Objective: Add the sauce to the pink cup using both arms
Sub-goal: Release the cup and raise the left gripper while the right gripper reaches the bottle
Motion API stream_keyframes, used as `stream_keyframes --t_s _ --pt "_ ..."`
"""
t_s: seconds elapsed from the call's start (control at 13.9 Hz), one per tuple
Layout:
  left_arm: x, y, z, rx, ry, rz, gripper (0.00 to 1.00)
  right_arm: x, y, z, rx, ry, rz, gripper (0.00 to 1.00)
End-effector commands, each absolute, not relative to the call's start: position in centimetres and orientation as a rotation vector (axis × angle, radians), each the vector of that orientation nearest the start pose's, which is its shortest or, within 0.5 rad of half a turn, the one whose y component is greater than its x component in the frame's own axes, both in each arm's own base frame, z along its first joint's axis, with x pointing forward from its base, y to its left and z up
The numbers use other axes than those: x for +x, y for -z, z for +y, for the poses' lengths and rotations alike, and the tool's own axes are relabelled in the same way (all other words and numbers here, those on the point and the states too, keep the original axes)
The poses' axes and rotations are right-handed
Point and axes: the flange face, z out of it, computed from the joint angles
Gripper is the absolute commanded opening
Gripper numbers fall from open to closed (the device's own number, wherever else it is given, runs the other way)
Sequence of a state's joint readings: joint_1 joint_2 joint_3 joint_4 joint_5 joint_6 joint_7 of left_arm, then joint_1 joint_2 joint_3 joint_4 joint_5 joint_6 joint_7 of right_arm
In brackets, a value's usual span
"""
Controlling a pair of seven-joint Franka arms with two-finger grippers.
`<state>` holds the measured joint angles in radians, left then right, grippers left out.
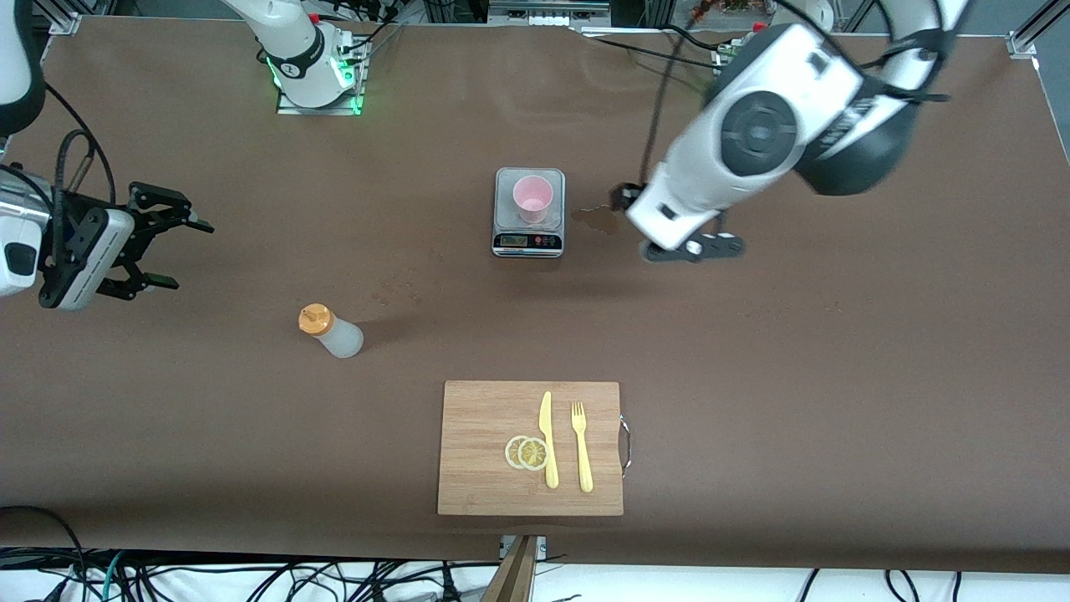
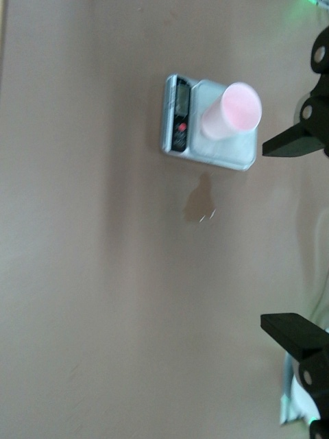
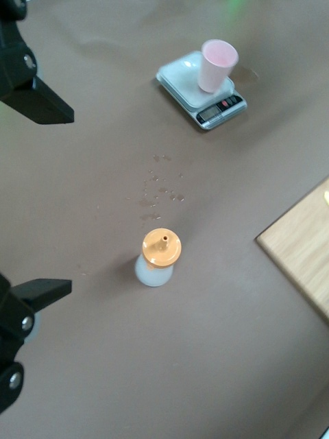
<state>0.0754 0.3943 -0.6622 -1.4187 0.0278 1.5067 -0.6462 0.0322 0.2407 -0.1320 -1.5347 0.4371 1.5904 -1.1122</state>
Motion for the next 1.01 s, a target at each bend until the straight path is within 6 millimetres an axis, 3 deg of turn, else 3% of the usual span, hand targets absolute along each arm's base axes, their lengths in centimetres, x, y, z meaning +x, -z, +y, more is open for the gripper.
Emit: stream_keyframes --t_s 0.0,0.14,0.29,0.43,0.5,0.94 --pt "56.5 -52.5 -23.2 -3.116 -0.364 0.11 1.0 62.7 -47.5 -4.2 -2.203 0.209 -1.365 1.0" --pt "57.5 -53.5 -17.3 -3.101 -0.302 0.192 1.0 63.3 -43.8 -6.1 -2.054 0.278 -1.437 1.0" --pt "57.4 -55.1 -11.6 -3.103 -0.179 0.159 1.0 63.9 -39.5 -7.7 -1.918 0.36 -1.479 1.0" --pt "55.0 -55.9 -6.9 -3.106 -0.055 0.095 1.0 64.3 -33.5 -8.7 -1.763 0.463 -1.468 1.0" --pt "53.7 -56.4 -6.5 -3.103 -0.054 0.08 1.0 64.6 -31.1 -8.6 -1.702 0.536 -1.476 1.0" --pt "54.3 -57.0 -6.4 -3.101 -0.107 0.104 1.0 64.9 -20.0 -5.6 -1.472 0.757 -1.441 1.0"
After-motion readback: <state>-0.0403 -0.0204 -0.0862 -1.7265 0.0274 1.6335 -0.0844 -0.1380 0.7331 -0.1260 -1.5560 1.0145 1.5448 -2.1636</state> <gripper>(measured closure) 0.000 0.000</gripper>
